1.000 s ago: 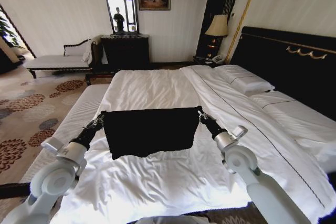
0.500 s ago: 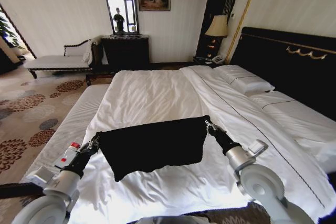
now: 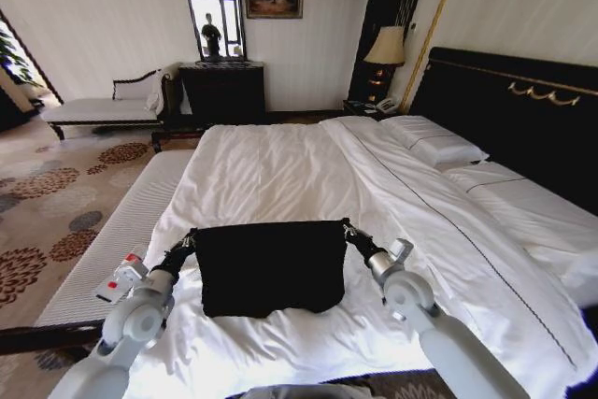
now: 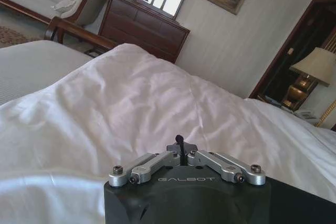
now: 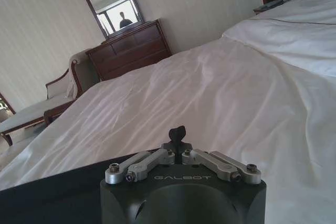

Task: Fold the clothes on the bed.

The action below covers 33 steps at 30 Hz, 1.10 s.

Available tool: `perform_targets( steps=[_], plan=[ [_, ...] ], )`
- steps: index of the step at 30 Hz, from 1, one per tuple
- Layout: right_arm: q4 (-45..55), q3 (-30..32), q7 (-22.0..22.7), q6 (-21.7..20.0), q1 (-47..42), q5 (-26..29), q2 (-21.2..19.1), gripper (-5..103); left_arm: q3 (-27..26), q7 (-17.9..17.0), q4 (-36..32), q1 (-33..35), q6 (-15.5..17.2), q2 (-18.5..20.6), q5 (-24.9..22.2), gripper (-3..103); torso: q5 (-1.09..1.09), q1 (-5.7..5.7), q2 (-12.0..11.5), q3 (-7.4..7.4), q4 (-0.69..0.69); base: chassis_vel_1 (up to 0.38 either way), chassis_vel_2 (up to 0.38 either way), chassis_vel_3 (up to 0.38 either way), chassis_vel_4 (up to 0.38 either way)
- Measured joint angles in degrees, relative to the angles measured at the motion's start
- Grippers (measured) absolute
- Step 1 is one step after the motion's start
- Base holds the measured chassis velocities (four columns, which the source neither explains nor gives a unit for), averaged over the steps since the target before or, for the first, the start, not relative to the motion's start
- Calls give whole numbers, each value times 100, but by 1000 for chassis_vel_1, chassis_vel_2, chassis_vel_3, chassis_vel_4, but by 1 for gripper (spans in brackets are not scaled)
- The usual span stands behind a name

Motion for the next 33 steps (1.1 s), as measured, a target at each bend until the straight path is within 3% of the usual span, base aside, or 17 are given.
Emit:
perform_targets(
  steps=[2, 6, 7, 11, 15, 26, 33],
  plan=[
    [-305, -174, -53, 63, 216, -43, 33, 1, 111, 31, 244, -236, 3, -2, -6, 1, 0, 0, 0, 0, 1, 0, 0, 0, 0],
    [-1789, -915, -282, 356, 1197, -301, 361, 1, 570, 225, 1538, -1207, 8, -104, -23, 1, 1, 2, -1, 1, -3, 0, 0, 0, 0],
    [-1789, -915, -282, 356, 1197, -301, 361, 1, 570, 225, 1538, -1207, 8, -104, -23, 1, 1, 2, -1, 1, -3, 0, 0, 0, 0],
    [-2928, -1258, -432, 624, 1915, -497, 1017, 1, 972, 500, 2337, -1802, -46, -233, 168, 1, 0, 0, -1, -1, 3, 0, 0, 0, 0],
    [-3758, -1325, -573, 804, 2245, -658, 1479, 1, 1210, 614, 2885, -2245, -86, -363, 308, 1, 0, -1, 0, 0, 0, 0, 0, 0, 0],
    [-4639, -1160, -806, 1131, 2445, -930, 1841, 1, 1501, 845, 3686, -2860, -187, -464, 413, 1, 2, -2, 1, -2, -2, 0, 0, 0, 0],
    [-4546, -1014, -884, 1279, 2265, -985, 1835, 1, 1480, 929, 3669, -2687, -287, -500, 550, 1, 2, -1, 1, -1, -1, 0, 0, 0, 0]
  ],
)
